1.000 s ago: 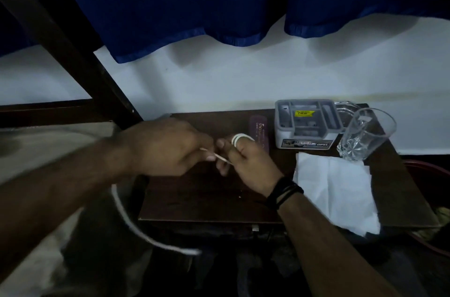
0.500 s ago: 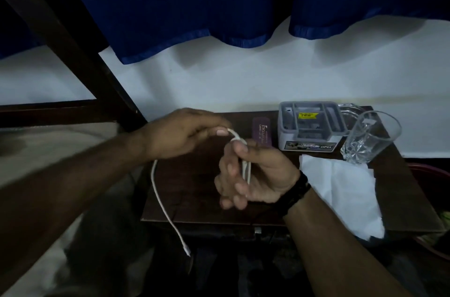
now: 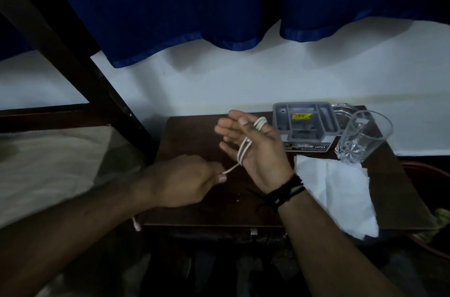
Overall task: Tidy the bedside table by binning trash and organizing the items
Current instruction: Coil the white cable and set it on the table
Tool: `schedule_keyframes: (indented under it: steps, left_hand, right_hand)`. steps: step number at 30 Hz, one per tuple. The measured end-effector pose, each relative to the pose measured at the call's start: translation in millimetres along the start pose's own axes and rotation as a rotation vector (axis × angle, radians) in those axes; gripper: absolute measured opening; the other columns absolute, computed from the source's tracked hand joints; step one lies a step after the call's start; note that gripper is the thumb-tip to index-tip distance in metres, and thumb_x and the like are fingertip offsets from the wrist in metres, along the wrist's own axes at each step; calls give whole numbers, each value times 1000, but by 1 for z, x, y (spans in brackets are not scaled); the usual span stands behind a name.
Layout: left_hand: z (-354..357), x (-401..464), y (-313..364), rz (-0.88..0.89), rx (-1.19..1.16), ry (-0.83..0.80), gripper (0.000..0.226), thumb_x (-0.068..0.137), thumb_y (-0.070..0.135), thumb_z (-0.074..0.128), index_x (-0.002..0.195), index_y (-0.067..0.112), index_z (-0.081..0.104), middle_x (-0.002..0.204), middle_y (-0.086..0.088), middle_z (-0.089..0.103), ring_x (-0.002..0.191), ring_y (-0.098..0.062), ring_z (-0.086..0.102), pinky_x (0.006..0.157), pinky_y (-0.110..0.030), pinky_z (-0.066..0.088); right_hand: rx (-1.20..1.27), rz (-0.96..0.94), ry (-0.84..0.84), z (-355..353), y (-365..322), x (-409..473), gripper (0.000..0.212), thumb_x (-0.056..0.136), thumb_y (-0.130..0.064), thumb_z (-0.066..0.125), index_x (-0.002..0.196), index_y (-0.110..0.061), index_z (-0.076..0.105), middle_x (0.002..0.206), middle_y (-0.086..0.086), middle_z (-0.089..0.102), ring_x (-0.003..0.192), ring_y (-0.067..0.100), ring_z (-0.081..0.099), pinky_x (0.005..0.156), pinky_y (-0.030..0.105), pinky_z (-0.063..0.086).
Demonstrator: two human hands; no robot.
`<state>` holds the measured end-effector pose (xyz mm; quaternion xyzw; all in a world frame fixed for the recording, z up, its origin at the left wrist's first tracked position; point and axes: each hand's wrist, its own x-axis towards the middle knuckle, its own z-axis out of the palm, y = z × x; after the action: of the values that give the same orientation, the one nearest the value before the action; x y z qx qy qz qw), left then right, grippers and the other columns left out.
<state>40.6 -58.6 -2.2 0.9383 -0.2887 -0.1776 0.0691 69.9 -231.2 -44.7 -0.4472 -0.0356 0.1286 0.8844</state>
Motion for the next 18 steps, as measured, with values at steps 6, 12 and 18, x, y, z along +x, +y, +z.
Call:
schedule_keyframes:
  steps: [6, 12, 18]
  left_hand:
    - [-41, -11, -16, 76, 274, 17, 29, 104, 45, 38, 118, 32, 60, 106, 5, 68, 92, -15, 64, 79, -30, 47]
    - [-66, -5, -51, 199, 288, 152, 15, 102, 40, 44, 112, 44, 54, 94, 19, 59, 78, 4, 54, 70, -23, 49]
    - [-97, 8, -48, 217, 218, 170, 34, 102, 46, 41, 120, 29, 65, 105, 15, 61, 94, -4, 59, 82, -26, 48]
  right_hand:
    - [-492, 1, -141, -2, 19, -7, 20, 107, -15, 47, 101, -13, 65, 75, 12, 72, 63, 28, 68, 74, 39, 55]
    - [-543, 198, -285, 10, 17, -13, 60, 96, -64, 40, 74, -15, 68, 45, -2, 40, 44, 22, 37, 56, 32, 36]
    - [-130, 397, -605, 7, 5, -20, 51, 85, -58, 70, 67, -10, 62, 42, -1, 32, 38, 16, 38, 84, 45, 56]
